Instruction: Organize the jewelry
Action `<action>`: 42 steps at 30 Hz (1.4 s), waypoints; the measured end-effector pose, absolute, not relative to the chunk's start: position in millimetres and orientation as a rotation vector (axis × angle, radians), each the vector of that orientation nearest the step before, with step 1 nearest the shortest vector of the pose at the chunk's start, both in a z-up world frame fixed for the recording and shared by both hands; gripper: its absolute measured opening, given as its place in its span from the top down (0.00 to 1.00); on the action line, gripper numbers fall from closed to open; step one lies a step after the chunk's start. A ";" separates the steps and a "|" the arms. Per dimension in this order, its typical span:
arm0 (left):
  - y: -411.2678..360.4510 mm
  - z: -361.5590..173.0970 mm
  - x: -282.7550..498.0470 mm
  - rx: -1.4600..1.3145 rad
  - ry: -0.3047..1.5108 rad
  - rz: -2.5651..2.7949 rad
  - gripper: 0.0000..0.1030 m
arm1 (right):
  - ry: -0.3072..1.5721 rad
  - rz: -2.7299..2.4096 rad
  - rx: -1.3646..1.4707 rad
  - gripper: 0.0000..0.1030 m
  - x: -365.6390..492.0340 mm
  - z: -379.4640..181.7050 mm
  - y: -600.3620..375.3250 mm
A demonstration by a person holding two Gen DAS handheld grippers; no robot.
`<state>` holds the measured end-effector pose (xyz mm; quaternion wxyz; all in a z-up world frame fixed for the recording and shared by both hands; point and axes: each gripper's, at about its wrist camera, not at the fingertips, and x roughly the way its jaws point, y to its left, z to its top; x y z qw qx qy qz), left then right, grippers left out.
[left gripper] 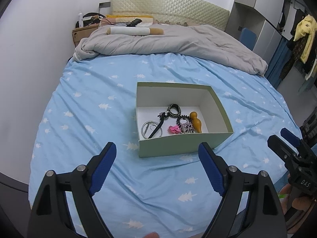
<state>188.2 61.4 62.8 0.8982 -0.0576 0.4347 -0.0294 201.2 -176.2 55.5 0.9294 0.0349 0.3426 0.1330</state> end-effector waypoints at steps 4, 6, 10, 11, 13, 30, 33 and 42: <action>61.0 62.9 188.8 -0.118 0.902 -0.060 0.17 | 0.703 0.273 0.071 0.00 201.3 55.5 -176.4; 61.1 62.9 188.9 -0.117 0.902 -0.059 0.17 | 0.702 0.272 0.071 0.00 201.3 55.6 -176.2; 61.1 62.9 188.4 -0.113 0.902 -0.058 0.17 | 0.705 0.272 0.072 0.00 202.1 54.9 -178.2; 61.3 62.6 189.0 -0.114 0.903 -0.061 0.17 | 0.705 0.272 0.072 0.00 202.1 54.9 -178.4; 61.5 62.4 188.7 -0.111 0.903 -0.061 0.17 | 0.705 0.271 0.072 0.00 202.1 54.9 -178.6; 60.3 62.5 188.1 -0.112 0.901 -0.061 0.16 | 0.703 0.267 0.075 0.00 201.2 55.8 -180.9; 59.8 62.5 188.2 -0.108 0.901 -0.063 0.16 | 0.701 0.268 0.075 0.00 200.7 56.3 -181.7; 60.4 62.3 188.4 -0.105 0.903 -0.065 0.16 | 0.695 0.268 0.061 0.00 199.7 57.8 -180.5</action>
